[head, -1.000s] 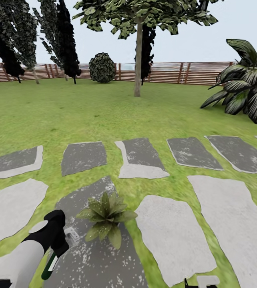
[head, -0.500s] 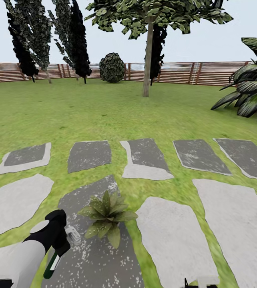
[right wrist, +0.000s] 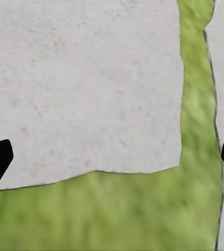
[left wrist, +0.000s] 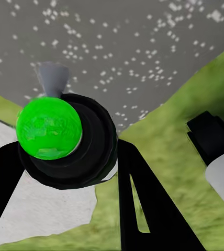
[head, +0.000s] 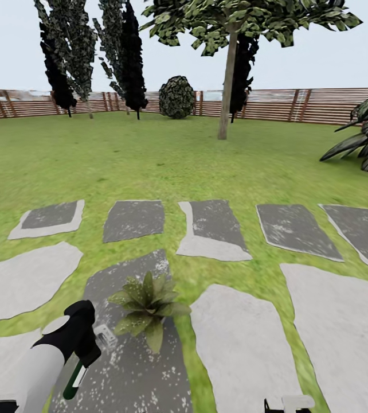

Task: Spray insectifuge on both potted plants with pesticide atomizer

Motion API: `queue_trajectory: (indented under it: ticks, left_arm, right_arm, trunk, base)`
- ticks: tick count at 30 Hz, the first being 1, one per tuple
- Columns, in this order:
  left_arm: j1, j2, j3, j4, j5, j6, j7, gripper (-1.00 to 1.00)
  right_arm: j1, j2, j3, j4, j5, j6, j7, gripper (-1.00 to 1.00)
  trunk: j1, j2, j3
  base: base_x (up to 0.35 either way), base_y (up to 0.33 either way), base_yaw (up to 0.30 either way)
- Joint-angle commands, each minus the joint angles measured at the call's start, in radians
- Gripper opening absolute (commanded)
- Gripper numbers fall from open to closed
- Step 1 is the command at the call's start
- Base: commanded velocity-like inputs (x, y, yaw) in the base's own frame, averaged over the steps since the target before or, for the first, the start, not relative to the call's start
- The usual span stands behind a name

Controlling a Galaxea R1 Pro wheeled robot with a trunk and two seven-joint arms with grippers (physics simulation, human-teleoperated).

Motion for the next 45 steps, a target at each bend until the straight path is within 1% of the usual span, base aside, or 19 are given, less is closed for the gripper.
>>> queue_trajectory:
  ticks: [1,18,34,45]
  left_arm:
    - [-0.001,-0.001,0.004,-0.002,-0.006,0.007,-0.008,-1.0]
    - [-0.001,-0.003,0.005,-0.003,-0.005,0.007,-0.008,-1.0]
    - [-0.001,-0.003,0.005,-0.003,-0.002,0.007,-0.008,-1.0]
    - [-0.001,-0.003,0.005,-0.003,-0.001,0.007,-0.008,-1.0]
  right_arm:
    - [-0.001,0.0,-0.006,0.001,0.011,-0.003,-0.003,1.0]
    - [-0.001,0.001,-0.006,0.001,0.011,-0.003,-0.003,1.0]
    - [-0.001,0.001,-0.006,0.0,0.012,-0.003,-0.003,1.0]
    - [-0.001,0.001,-0.006,0.0,0.012,-0.003,-0.003,1.0]
  trunk:
    - [0.0,0.0,-0.001]
    - [0.0,0.0,-0.001]
    - [0.0,0.0,-0.001]
    - [0.0,0.0,-0.001]
  base:
    - [0.0,-0.254,0.276]
    - [0.009,-0.27,0.269]
    - [0.138,-0.267,0.011]
    - [0.008,-0.271,0.249]
